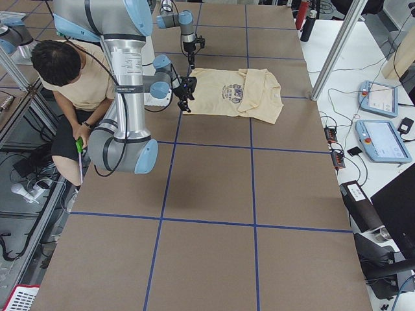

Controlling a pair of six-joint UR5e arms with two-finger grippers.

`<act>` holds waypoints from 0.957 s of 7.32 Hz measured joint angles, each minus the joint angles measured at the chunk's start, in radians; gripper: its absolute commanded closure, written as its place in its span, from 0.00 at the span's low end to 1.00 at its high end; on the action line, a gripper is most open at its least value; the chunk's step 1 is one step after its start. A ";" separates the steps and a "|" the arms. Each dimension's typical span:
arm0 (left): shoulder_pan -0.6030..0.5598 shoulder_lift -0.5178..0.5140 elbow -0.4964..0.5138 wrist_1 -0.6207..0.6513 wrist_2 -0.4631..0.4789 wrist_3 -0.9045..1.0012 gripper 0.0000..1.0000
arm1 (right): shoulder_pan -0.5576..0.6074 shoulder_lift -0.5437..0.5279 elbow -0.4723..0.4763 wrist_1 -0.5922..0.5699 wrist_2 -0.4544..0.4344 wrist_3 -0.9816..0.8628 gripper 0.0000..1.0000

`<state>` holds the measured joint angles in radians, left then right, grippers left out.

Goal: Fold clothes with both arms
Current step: 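Grasp the two hem corners with the left and right grippers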

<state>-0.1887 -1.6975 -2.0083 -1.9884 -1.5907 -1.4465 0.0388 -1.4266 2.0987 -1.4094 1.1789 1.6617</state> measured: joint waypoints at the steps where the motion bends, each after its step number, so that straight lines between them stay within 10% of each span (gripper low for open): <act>1: 0.000 0.000 0.000 -0.001 0.000 0.000 1.00 | -0.022 0.002 -0.014 0.001 -0.013 0.001 0.56; 7: 0.000 -0.001 -0.001 -0.001 0.000 0.000 1.00 | -0.058 0.034 -0.065 0.000 -0.023 0.011 0.58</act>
<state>-0.1887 -1.6988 -2.0093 -1.9896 -1.5908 -1.4466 -0.0191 -1.3924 2.0336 -1.4092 1.1563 1.6731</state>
